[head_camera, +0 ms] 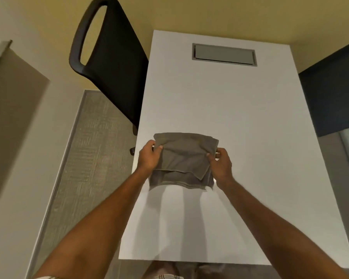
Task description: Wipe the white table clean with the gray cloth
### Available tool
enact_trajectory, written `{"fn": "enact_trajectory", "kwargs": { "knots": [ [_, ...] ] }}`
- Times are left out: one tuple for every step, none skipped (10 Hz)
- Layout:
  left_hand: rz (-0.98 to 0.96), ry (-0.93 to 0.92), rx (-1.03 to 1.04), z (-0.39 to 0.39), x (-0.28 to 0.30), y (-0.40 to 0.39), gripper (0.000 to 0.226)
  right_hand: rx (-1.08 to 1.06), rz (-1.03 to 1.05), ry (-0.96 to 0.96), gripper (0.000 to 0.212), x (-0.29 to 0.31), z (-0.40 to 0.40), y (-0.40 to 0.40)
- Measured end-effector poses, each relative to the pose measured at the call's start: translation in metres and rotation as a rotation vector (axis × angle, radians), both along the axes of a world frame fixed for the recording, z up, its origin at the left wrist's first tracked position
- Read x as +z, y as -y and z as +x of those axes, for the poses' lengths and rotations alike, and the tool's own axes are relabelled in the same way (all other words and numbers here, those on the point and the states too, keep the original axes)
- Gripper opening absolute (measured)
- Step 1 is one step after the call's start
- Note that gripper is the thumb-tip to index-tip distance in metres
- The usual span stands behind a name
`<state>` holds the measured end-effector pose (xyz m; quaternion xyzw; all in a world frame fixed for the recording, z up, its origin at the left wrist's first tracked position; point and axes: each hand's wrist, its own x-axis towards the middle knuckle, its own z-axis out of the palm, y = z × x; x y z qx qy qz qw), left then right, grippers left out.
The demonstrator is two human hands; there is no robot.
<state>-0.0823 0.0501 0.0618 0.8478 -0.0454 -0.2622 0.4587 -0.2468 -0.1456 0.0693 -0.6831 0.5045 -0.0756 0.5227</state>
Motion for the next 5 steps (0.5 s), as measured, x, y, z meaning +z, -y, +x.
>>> {"fn": "enact_trajectory", "kwargs": {
  "knots": [
    [-0.011,0.043,0.04,0.04,-0.001,0.014,0.023,0.039,-0.062,0.008,0.025,-0.001,0.046,0.019],
    [-0.023,0.092,0.066,0.092,-0.001,0.034,0.022,0.088,-0.095,0.006,0.029,0.0,0.103,0.044],
    [-0.031,0.116,0.073,0.121,-0.007,0.044,0.019,0.12,-0.094,0.0,0.032,-0.004,0.133,0.058],
    [-0.052,0.136,0.086,0.146,-0.019,0.052,0.016,0.125,-0.084,0.03,0.033,-0.011,0.164,0.073],
    [-0.01,0.157,0.091,0.153,-0.024,0.057,0.024,0.109,-0.102,0.044,0.036,-0.013,0.174,0.077]
  ]
}}
